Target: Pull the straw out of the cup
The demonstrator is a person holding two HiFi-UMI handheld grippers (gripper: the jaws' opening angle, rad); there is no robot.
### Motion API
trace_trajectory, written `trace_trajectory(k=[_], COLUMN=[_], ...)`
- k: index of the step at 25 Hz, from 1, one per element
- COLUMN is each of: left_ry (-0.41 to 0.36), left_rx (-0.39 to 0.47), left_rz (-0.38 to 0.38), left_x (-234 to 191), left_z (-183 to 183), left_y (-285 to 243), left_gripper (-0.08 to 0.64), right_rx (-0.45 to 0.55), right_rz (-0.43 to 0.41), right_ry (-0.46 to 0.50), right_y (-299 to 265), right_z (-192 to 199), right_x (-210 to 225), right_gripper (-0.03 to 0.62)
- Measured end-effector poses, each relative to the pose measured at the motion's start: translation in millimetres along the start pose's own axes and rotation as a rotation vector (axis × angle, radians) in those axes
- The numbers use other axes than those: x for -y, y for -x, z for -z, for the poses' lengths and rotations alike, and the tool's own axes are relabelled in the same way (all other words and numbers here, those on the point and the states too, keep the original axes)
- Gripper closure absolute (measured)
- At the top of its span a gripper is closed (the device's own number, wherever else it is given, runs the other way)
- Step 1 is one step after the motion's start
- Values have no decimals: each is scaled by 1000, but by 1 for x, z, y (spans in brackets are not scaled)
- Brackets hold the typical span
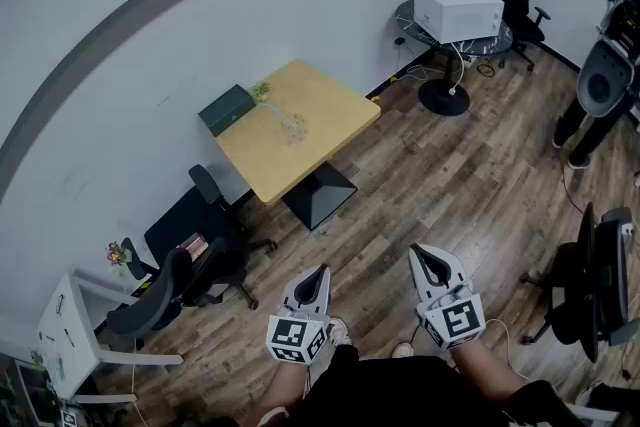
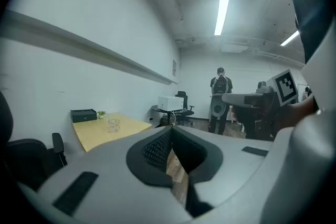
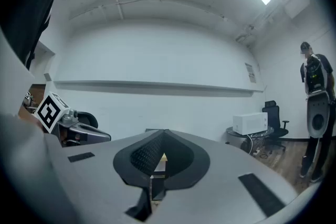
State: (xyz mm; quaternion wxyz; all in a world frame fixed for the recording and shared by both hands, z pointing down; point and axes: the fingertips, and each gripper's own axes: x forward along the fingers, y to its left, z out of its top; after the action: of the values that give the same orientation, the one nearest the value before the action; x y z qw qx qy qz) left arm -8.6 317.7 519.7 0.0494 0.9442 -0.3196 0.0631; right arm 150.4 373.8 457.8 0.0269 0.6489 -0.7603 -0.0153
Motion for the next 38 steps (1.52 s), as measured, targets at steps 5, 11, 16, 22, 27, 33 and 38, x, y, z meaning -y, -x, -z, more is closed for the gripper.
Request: trace_trajectory(k=[5, 11, 16, 22, 27, 33, 38], left_ry=[5, 18, 13, 6, -17, -24, -17], left_rx=[16, 57, 67, 83, 109, 120, 112], left_rz=[21, 40, 43, 55, 84, 113, 114], left_x=[-5, -16, -35, -64, -92, -127, -153], left_z=[-9, -17, -24, -31, -43, -46, -46], left_y=[7, 12, 14, 20, 18, 20, 18], left_gripper=[541, 541, 541, 541, 541, 541, 541], right_rx=[4, 24, 28, 57, 79, 70, 75], right_rz=[3, -13, -35, 1, 23, 71, 44], right_ry=[13, 35, 52, 80, 60, 108, 107], right_y=[-5, -22, -42, -72, -101, -130, -157], right_z=[-8, -19, -24, -29, -32, -44, -49], right_x=[-15, -34, -50, -66, -79, -98, -116], right_gripper=[574, 574, 574, 536, 436, 240, 29])
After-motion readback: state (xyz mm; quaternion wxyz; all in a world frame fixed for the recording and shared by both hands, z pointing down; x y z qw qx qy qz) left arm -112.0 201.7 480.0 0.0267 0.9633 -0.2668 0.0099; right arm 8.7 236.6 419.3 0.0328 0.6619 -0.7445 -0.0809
